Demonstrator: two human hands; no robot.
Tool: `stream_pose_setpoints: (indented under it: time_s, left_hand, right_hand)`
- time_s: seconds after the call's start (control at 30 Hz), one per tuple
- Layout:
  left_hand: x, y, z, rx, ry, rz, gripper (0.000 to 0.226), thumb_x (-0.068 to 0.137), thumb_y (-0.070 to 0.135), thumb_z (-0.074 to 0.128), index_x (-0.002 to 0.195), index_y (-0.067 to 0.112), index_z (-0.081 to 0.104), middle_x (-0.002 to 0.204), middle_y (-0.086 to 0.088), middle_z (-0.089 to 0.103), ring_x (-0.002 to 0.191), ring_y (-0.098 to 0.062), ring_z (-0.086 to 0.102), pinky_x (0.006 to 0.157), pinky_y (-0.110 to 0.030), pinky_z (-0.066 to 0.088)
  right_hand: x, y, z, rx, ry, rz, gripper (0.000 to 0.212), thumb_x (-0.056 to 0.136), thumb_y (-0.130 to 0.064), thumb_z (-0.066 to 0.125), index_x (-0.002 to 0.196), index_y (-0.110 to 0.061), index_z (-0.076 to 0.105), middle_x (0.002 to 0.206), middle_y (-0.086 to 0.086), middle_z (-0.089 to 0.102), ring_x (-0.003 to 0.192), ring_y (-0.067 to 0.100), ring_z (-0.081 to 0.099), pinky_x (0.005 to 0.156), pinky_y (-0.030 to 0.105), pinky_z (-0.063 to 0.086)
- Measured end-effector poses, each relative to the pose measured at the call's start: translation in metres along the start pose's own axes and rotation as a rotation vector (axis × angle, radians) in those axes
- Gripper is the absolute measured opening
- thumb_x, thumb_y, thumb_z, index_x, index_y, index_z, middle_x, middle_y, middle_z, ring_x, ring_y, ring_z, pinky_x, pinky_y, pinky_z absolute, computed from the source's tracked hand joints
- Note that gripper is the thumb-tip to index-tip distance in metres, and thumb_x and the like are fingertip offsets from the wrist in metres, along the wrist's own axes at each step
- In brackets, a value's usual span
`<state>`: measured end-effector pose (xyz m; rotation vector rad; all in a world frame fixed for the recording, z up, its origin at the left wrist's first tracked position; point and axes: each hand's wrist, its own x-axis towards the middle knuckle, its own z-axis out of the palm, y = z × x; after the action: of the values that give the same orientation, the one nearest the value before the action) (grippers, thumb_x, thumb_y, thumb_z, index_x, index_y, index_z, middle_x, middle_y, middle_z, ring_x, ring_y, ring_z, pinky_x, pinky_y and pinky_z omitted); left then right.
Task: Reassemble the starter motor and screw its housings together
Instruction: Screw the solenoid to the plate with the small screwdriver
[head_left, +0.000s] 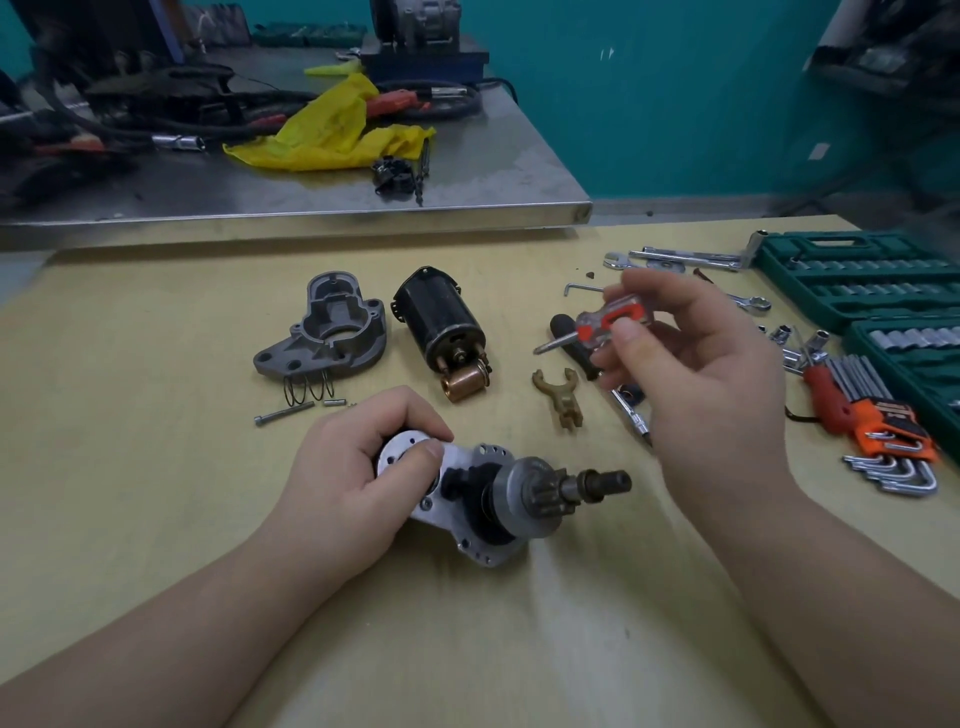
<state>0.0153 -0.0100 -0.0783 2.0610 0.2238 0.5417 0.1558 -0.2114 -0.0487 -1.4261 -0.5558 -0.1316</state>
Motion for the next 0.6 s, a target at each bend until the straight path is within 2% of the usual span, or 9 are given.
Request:
stream_pose_setpoints:
  time_s: [0.07, 0.13, 0.17, 0.3, 0.37, 0.43, 0.5, 0.57, 0.6]
  left_hand:
    - [-0.002, 0.001, 0.000, 0.005, -0.001, 0.014, 0.014, 0.082, 0.018, 0.061, 0.083, 0.030, 0.068, 0.076, 0.002, 0.069, 0.075, -0.019, 0.064, 0.063, -0.031, 0.047]
    - [-0.002, 0.000, 0.000, -0.009, 0.005, 0.005, 0.014, 0.081, 0.019, 0.061, 0.083, 0.030, 0.068, 0.075, 0.001, 0.069, 0.073, -0.020, 0.064, 0.062, -0.031, 0.047]
    - [-0.002, 0.000, 0.000, -0.018, 0.005, 0.003, 0.014, 0.081, 0.019, 0.061, 0.083, 0.030, 0.069, 0.074, 0.001, 0.069, 0.073, -0.020, 0.064, 0.062, -0.032, 0.047]
    - [-0.002, -0.001, 0.001, -0.009, 0.006, 0.013, 0.014, 0.082, 0.020, 0.060, 0.083, 0.031, 0.068, 0.074, 0.001, 0.069, 0.073, -0.021, 0.064, 0.063, -0.037, 0.047]
    - [-0.002, -0.001, 0.000, 0.003, 0.003, 0.030, 0.012, 0.082, 0.023, 0.060, 0.084, 0.031, 0.068, 0.077, 0.003, 0.069, 0.076, -0.020, 0.064, 0.064, -0.035, 0.048]
    - [-0.002, 0.000, 0.000, 0.010, 0.002, 0.048, 0.011, 0.081, 0.034, 0.057, 0.083, 0.031, 0.068, 0.078, 0.005, 0.069, 0.077, -0.018, 0.065, 0.063, -0.029, 0.047]
    - [-0.003, 0.001, -0.001, 0.013, -0.001, 0.058, 0.017, 0.079, 0.041, 0.054, 0.080, 0.032, 0.068, 0.077, 0.006, 0.069, 0.076, -0.017, 0.064, 0.062, -0.024, 0.046]
    - [-0.003, 0.002, -0.002, 0.013, -0.007, 0.071, 0.016, 0.079, 0.040, 0.055, 0.081, 0.031, 0.068, 0.077, 0.007, 0.069, 0.075, -0.016, 0.064, 0.061, -0.022, 0.046]
    - [-0.004, 0.001, -0.001, 0.020, -0.008, 0.080, 0.013, 0.080, 0.038, 0.057, 0.082, 0.030, 0.068, 0.078, 0.007, 0.069, 0.075, -0.016, 0.065, 0.061, -0.022, 0.046]
  right_hand:
    - [0.010, 0.013, -0.006, -0.091, 0.021, 0.072, 0.032, 0.100, 0.005, 0.065, 0.114, -0.022, 0.073, 0.098, -0.009, 0.078, 0.084, 0.010, 0.077, 0.072, 0.029, 0.063]
    - [0.012, 0.028, -0.006, -0.217, -0.018, 0.094, 0.035, 0.097, 0.006, 0.067, 0.112, -0.024, 0.074, 0.099, -0.007, 0.080, 0.090, 0.014, 0.077, 0.083, 0.038, 0.065]
    - [0.012, 0.034, -0.005, -0.265, -0.050, 0.085, 0.035, 0.096, 0.007, 0.067, 0.112, -0.024, 0.075, 0.100, -0.005, 0.080, 0.093, 0.014, 0.077, 0.088, 0.039, 0.064]
    - [0.007, 0.047, 0.001, -0.492, -0.253, -0.119, 0.032, 0.092, 0.005, 0.070, 0.113, -0.018, 0.078, 0.121, -0.009, 0.071, 0.104, 0.009, 0.070, 0.090, 0.023, 0.057]
    - [0.004, 0.051, 0.005, -0.617, -0.363, -0.222, 0.031, 0.093, 0.003, 0.071, 0.115, -0.016, 0.079, 0.125, -0.007, 0.069, 0.104, 0.005, 0.067, 0.091, 0.020, 0.053]
    - [0.003, 0.054, 0.011, -0.737, -0.451, -0.260, 0.032, 0.093, 0.002, 0.071, 0.118, -0.016, 0.080, 0.128, -0.005, 0.069, 0.105, 0.007, 0.067, 0.092, 0.032, 0.056]
    - [0.004, 0.055, 0.016, -0.835, -0.526, -0.266, 0.029, 0.093, 0.000, 0.073, 0.117, -0.014, 0.081, 0.129, 0.001, 0.071, 0.108, 0.023, 0.070, 0.090, 0.045, 0.057]
    - [0.006, 0.056, 0.018, -0.903, -0.577, -0.261, 0.027, 0.094, -0.004, 0.073, 0.116, -0.015, 0.082, 0.128, 0.004, 0.071, 0.108, 0.031, 0.070, 0.091, 0.050, 0.053]
    - [0.006, 0.056, 0.018, -0.928, -0.581, -0.251, 0.027, 0.095, -0.005, 0.073, 0.117, -0.017, 0.082, 0.129, 0.004, 0.071, 0.109, 0.033, 0.069, 0.092, 0.048, 0.051]
